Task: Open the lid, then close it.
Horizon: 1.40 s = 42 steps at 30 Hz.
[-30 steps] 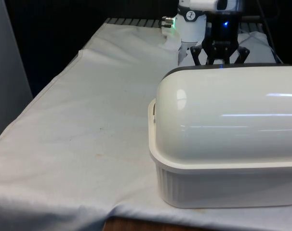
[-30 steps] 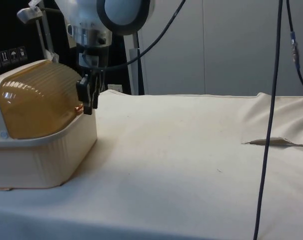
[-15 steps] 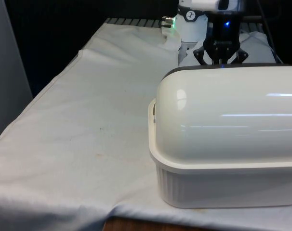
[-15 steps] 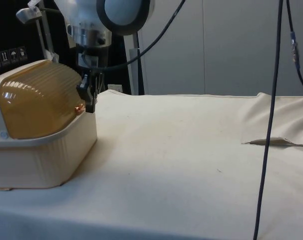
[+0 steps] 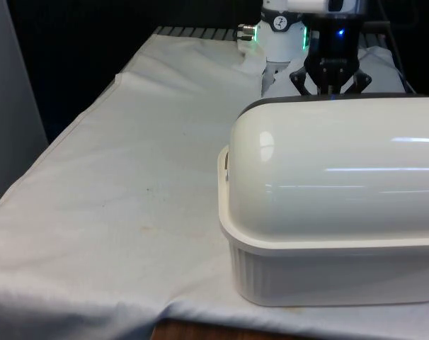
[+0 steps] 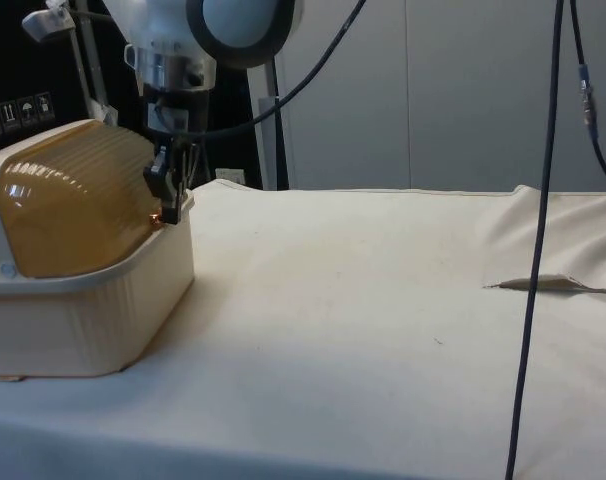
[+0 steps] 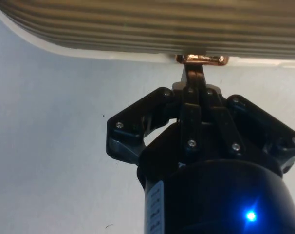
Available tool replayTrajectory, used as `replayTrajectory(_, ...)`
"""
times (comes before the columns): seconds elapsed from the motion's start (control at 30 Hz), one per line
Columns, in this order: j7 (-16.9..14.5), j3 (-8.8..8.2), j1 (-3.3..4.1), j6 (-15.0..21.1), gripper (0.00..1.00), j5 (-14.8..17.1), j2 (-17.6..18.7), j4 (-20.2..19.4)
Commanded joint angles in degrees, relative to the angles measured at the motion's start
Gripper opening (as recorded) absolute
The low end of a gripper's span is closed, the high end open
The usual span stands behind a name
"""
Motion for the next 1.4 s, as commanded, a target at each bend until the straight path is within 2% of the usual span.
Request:
replayTrajectory(0.0,0.34,-0.06,0.17,-0.23,0.00,-0.06,0.06,0.23)
replayTrajectory(0.03,0.00,0.06,0.00,0.00,0.00,0.00,0.00,0.06)
replayTrajectory(0.07,0.40,0.00,0.23,-0.11,0.00,-0.06,0.11,0.23)
replayTrajectory(0.3,0.69,0.46,0.57,0.11,0.00,-0.23,0.34,0.29)
replayTrajectory(0.33,0.17,0.57,0.29,0.00,0.00,0.00,0.11,0.11)
replayTrajectory(0.37,0.63,0.57,0.57,0.11,0.00,-0.23,0.34,0.29)
replayTrajectory(0.6,0.17,1.26,0.40,0.11,0.00,0.00,0.40,0.17)
replayTrajectory(1.03,-0.63,0.92,-0.06,0.40,0.00,-0.11,1.32,1.49)
replayTrajectory(1.37,-0.92,0.63,0.06,-0.34,0.00,-0.92,-0.06,1.60)
